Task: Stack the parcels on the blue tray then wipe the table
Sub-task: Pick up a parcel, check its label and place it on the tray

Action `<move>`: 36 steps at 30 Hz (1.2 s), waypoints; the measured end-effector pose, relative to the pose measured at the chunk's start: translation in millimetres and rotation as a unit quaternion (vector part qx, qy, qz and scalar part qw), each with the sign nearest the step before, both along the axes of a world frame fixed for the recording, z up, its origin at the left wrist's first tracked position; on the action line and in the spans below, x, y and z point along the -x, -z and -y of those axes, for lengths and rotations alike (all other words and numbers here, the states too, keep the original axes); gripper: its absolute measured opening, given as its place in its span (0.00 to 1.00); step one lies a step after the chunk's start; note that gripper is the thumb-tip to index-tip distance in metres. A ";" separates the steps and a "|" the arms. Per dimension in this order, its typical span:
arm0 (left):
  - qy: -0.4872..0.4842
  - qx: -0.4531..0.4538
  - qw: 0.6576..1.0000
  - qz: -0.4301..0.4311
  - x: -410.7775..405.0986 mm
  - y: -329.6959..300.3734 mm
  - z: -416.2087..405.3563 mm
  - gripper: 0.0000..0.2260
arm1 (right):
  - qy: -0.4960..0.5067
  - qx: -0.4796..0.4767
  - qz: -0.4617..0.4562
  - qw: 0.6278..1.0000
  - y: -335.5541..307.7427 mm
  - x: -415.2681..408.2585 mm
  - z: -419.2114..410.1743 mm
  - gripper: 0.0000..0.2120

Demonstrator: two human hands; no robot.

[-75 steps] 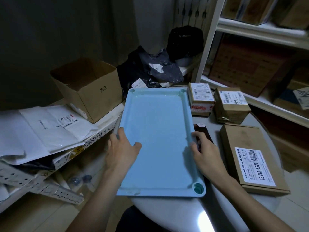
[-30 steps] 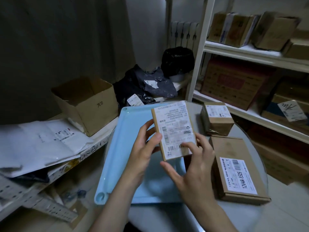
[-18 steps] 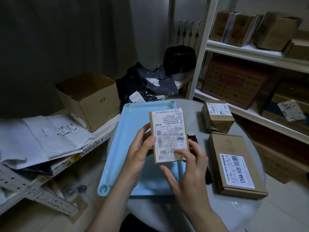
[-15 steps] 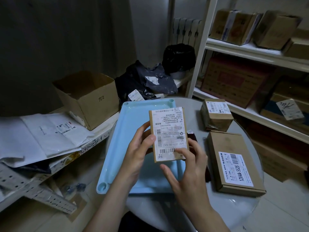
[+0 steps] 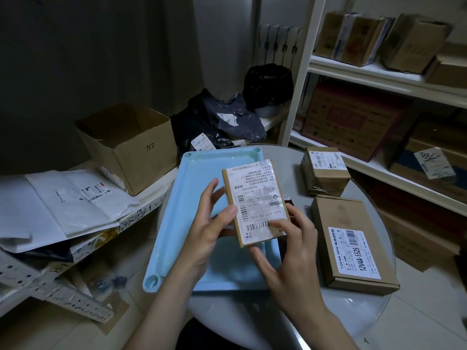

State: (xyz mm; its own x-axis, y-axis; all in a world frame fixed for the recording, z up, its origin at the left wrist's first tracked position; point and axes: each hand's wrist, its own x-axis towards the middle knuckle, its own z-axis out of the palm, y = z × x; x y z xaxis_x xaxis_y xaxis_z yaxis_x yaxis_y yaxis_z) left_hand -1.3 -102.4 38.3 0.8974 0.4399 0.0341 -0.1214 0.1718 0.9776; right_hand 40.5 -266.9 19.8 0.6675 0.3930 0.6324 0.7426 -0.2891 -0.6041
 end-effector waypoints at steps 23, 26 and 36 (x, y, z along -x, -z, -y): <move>-0.103 -0.055 0.992 0.055 14.0 -3.8 12.9 0.16 | -0.173 -0.319 -0.540 0.759 -29.9 -56.0 -2.2 0.37; -0.118 -0.084 0.989 0.039 13.4 -3.3 11.9 0.17 | -0.170 -0.324 -0.557 0.746 -30.6 -55.5 -2.8 0.37; -0.027 -0.030 0.998 0.038 15.2 -10.0 1.6 0.14 | -0.171 -0.220 -0.653 0.704 -44.3 -55.5 8.3 0.28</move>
State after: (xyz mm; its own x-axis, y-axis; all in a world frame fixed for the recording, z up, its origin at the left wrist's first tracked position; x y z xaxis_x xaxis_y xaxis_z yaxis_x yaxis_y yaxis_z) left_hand -16.5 -104.1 48.3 0.8659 0.4834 0.1284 -0.2025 0.1040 0.9738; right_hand 96.0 -275.1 64.1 0.7066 0.6298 -0.3226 -0.5487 0.1996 -0.8119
